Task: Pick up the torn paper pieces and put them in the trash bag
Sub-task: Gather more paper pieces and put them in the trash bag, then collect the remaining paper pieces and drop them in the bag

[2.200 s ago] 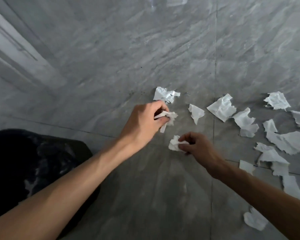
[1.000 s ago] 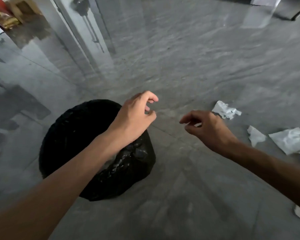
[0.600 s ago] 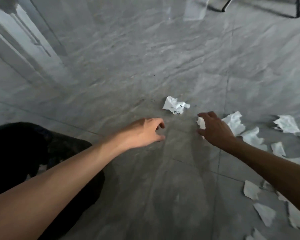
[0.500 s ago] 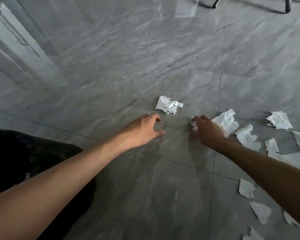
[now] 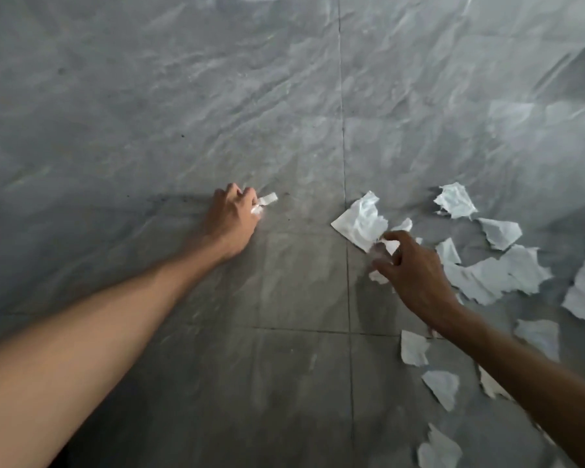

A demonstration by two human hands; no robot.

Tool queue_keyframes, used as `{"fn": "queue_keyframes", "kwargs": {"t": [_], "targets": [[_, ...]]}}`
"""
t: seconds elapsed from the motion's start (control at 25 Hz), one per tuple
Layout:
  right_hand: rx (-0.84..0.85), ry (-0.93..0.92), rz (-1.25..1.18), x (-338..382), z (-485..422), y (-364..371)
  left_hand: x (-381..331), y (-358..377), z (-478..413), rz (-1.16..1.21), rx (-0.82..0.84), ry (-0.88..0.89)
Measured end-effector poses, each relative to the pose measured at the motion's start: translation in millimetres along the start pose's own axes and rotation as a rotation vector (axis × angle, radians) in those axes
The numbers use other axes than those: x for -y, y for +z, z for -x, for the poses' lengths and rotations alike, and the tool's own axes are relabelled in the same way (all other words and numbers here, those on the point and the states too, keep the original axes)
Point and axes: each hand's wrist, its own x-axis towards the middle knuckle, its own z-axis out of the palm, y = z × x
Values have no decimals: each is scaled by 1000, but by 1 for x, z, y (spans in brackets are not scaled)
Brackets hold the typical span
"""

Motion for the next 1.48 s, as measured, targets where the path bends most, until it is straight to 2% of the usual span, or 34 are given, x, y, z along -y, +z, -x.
{"fn": "queue_keyframes", "kwargs": {"t": [0.12,0.24,0.4,0.48,0.6,0.76,0.96,1.08,1.24,1.36,1.48], "targets": [[8,101,84,-25,-9,-4,-23,1,6,164,-20,-15],[18,139,115,-31,-13,1,-68,-1,10,265,-3,224],[-70,36,147,-37,-8,-11,-133,21,9,102,113,596],[-105,20,76,-43,-5,-18,-142,36,8,-8,174,672],[-119,14,31,-50,-9,-20,-138,47,10,0,211,579],[18,-31,138,-45,-23,-1,-129,35,31,38,240,477],[-9,-73,226,-21,-25,16,-104,-19,70,315,241,281],[87,1,-92,6,-5,15,-90,-66,95,419,207,184],[373,189,-802,71,38,11,-73,-135,132,421,106,94],[577,195,-1019,131,71,8,-55,-189,169,346,-49,21],[666,99,-1127,192,101,9,-26,-236,210,299,-201,-17]]}}
